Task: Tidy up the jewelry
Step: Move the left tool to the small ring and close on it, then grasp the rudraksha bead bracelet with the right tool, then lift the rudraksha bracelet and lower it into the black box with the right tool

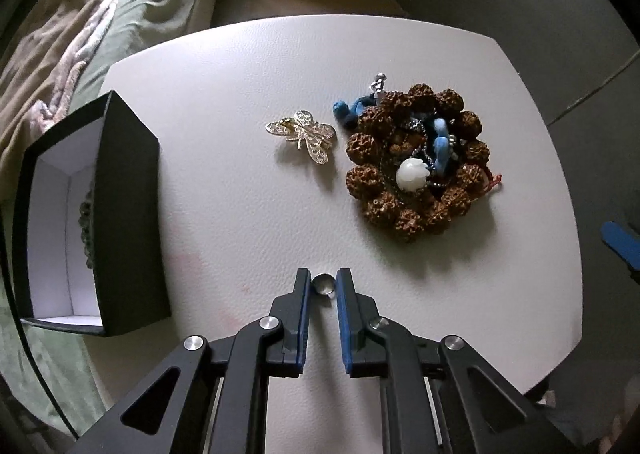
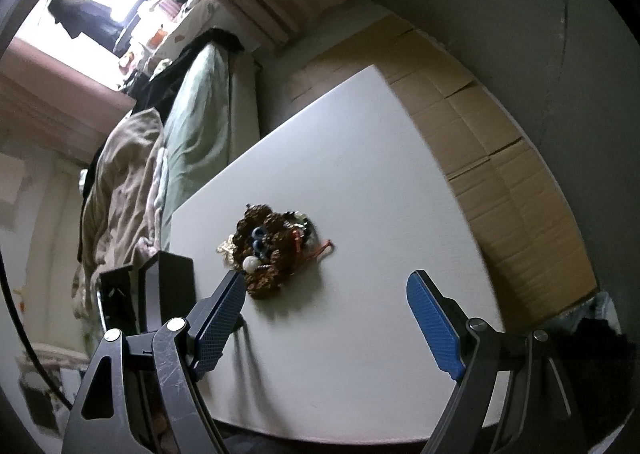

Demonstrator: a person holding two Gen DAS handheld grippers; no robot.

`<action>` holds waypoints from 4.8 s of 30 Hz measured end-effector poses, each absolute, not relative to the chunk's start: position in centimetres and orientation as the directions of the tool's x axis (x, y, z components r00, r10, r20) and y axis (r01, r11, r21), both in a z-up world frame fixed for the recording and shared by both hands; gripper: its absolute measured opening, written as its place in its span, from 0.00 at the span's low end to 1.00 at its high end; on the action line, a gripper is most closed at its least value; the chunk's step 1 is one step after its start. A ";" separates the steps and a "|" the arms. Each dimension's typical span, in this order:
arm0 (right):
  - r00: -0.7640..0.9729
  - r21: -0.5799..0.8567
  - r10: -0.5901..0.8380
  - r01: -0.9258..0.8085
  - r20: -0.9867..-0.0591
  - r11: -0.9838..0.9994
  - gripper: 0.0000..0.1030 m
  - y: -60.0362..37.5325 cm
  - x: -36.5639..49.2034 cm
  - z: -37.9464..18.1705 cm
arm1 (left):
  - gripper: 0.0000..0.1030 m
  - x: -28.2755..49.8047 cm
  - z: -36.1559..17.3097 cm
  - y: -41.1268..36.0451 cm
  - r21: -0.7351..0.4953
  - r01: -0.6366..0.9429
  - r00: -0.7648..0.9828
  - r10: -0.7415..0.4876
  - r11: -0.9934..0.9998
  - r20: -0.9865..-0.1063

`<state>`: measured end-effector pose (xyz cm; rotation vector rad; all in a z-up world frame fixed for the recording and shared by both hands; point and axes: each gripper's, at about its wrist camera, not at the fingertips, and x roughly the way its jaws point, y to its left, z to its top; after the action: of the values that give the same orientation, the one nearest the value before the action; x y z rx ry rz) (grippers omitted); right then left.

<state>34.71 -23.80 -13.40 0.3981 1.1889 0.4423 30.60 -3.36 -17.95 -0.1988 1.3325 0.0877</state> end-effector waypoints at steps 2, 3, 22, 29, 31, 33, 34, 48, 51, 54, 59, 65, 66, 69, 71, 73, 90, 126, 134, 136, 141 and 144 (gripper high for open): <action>0.296 0.513 0.528 -0.133 -0.796 0.848 0.82 -23.1 34.9 -13.6 | 0.13 30.3 -17.5 -2.9 -0.114 -0.178 0.256 -0.066 0.977 -0.964; 0.289 0.512 0.529 -0.139 -0.798 0.848 0.81 -22.7 35.1 -13.7 | 0.13 30.2 -17.2 -2.8 -0.121 -0.176 0.267 -0.071 0.977 -0.961; 0.170 0.576 0.585 -0.104 -0.793 0.811 0.34 -17.4 37.4 -18.0 | 0.13 27.8 -10.4 2.4 -0.274 -0.145 0.473 -0.177 0.951 -0.863; 0.160 0.541 0.549 -0.091 -0.821 0.836 0.33 -15.8 38.2 -19.0 | 0.12 26.9 -9.8 4.7 -0.326 -0.151 0.499 -0.213 0.933 -0.840; 0.170 0.527 0.534 -0.089 -0.828 0.845 0.27 -15.6 38.3 -19.2 | 0.13 26.8 -9.7 5.3 -0.328 -0.156 0.506 -0.210 0.932 -0.837; 0.174 0.515 0.521 -0.079 -0.836 0.853 0.20 -15.7 38.4 -19.3 | 0.12 26.8 -9.8 5.9 -0.329 -0.166 0.506 -0.206 0.930 -0.837; 0.174 0.518 0.522 -0.074 -0.835 0.852 0.20 -15.8 38.4 -19.3 | 0.12 26.7 -9.8 6.3 -0.332 -0.173 0.507 -0.205 0.927 -0.837; 0.252 0.677 0.706 -0.202 -0.662 0.707 0.19 -15.2 35.6 -13.3 | 0.13 25.4 -8.9 10.4 -0.355 -0.221 0.556 -0.182 0.908 -0.811; 0.246 0.693 0.726 -0.220 -0.642 0.687 0.19 -14.5 35.4 -12.6 | 0.13 25.3 -8.9 10.9 -0.368 -0.225 0.564 -0.187 0.902 -0.804; 0.247 0.694 0.731 -0.230 -0.637 0.682 0.19 -13.9 35.2 -12.0 | 0.13 25.3 -8.8 11.1 -0.396 -0.220 0.580 -0.207 0.892 -0.788; 0.279 0.579 0.624 -0.231 -0.730 0.782 0.19 -13.5 34.8 -11.8 | 0.13 25.6 -9.3 11.3 -0.439 -0.220 0.568 -0.251 0.871 -0.784; 0.265 0.539 0.566 -0.173 -0.781 0.824 0.19 -15.5 35.1 -13.3 | 0.68 25.5 -9.6 11.4 -0.476 -0.227 0.587 -0.270 0.850 -0.763; 0.270 0.537 0.563 -0.170 -0.781 0.826 0.19 -15.9 35.0 -13.2 | 0.73 25.4 -9.5 11.5 -0.484 -0.227 0.599 -0.271 0.845 -0.754; 0.293 0.528 0.552 -0.165 -0.780 0.833 0.19 -17.0 34.8 -12.5 | 0.74 25.4 -9.4 11.5 -0.491 -0.227 0.605 -0.273 0.841 -0.748; 0.293 0.519 0.547 -0.173 -0.784 0.837 0.19 -16.9 34.8 -12.3 | 0.74 25.4 -9.4 11.7 -0.491 -0.235 0.599 -0.273 0.839 -0.753; 0.277 0.522 0.552 -0.181 -0.786 0.834 0.19 -16.1 34.8 -12.7 | 0.74 25.3 -9.3 12.0 -0.492 -0.241 0.600 -0.270 0.837 -0.753; 0.119 0.689 0.707 -0.161 -0.697 0.707 0.19 -9.8 36.1 -16.8 | 0.74 23.4 -8.0 14.3 -0.486 -0.289 0.618 -0.227 0.825 -0.753; 0.046 0.903 0.932 -0.236 -0.360 0.360 0.19 -5.5 32.6 -9.2 | 0.64 23.0 -8.1 8.0 -0.374 -0.106 0.669 -0.212 0.921 -0.713; 0.061 0.899 0.927 -0.227 -0.370 0.373 0.26 -5.7 33.1 -9.7 | 0.19 22.5 -7.7 10.6 -0.421 -0.143 0.677 -0.222 0.896 -0.702; 0.093 0.874 0.901 -0.220 -0.424 0.433 0.44 -6.4 33.3 -10.0 | 0.19 22.3 -7.5 11.1 -0.426 -0.149 0.681 -0.220 0.893 -0.698; 0.115 0.819 0.842 -0.196 -0.528 0.540 0.47 -8.0 33.9 -11.5 | 0.19 22.1 -7.2 12.3 -0.446 -0.158 0.694 -0.223 0.881 -0.685; 0.121 0.771 0.796 -0.196 -0.594 0.605 0.47 -8.7 34.1 -12.3 | 0.19 21.9 -6.7 13.5 -0.513 -0.135 0.711 -0.278 0.847 -0.646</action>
<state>34.13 -8.69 -12.31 0.5960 1.2478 0.7902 21.89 13.48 -6.73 -0.5687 0.7865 -0.0840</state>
